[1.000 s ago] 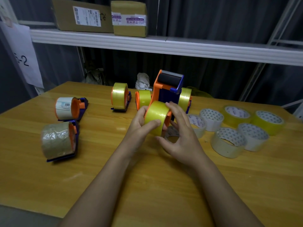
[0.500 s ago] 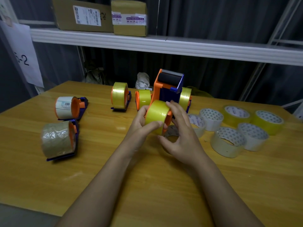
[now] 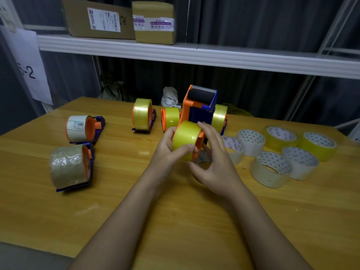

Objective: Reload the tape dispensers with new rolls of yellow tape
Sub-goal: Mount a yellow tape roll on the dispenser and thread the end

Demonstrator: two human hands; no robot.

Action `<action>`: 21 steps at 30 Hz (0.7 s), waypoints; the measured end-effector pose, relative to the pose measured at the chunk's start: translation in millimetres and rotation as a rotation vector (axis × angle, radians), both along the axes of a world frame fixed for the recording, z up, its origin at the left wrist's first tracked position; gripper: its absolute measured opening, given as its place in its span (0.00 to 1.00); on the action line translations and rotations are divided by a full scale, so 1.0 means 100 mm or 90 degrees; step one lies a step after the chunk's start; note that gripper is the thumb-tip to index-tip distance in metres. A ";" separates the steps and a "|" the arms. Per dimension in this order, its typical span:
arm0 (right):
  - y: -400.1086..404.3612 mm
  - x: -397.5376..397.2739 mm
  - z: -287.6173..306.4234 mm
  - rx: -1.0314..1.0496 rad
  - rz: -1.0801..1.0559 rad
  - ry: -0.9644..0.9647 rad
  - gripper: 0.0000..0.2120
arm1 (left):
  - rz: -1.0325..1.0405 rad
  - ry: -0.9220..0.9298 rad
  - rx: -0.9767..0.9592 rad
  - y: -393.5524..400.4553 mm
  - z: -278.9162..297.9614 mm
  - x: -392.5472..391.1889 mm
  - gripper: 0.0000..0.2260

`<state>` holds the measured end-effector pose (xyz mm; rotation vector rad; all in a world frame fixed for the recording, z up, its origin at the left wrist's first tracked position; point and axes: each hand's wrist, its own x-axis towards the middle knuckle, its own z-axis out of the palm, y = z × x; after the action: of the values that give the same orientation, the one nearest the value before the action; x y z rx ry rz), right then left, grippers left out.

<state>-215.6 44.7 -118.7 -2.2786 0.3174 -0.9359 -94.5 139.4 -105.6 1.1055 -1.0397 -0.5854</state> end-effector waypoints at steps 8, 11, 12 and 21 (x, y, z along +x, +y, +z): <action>0.00 0.00 0.00 0.030 -0.006 0.000 0.44 | -0.010 -0.007 -0.012 0.03 0.02 0.00 0.14; -0.02 0.01 -0.01 0.087 0.014 -0.005 0.45 | 0.003 -0.046 -0.004 0.02 0.01 0.02 0.20; -0.03 0.00 -0.01 0.095 0.023 -0.019 0.45 | 0.013 -0.056 -0.007 0.02 0.00 0.02 0.21; -0.13 0.00 0.02 -0.184 -0.123 -0.184 0.14 | 0.085 -0.160 0.006 0.01 0.00 0.00 0.15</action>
<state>-215.2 32.2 -116.3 -2.3520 0.2949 -1.4756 -94.4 140.4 -105.9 1.2685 -1.1692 -0.3502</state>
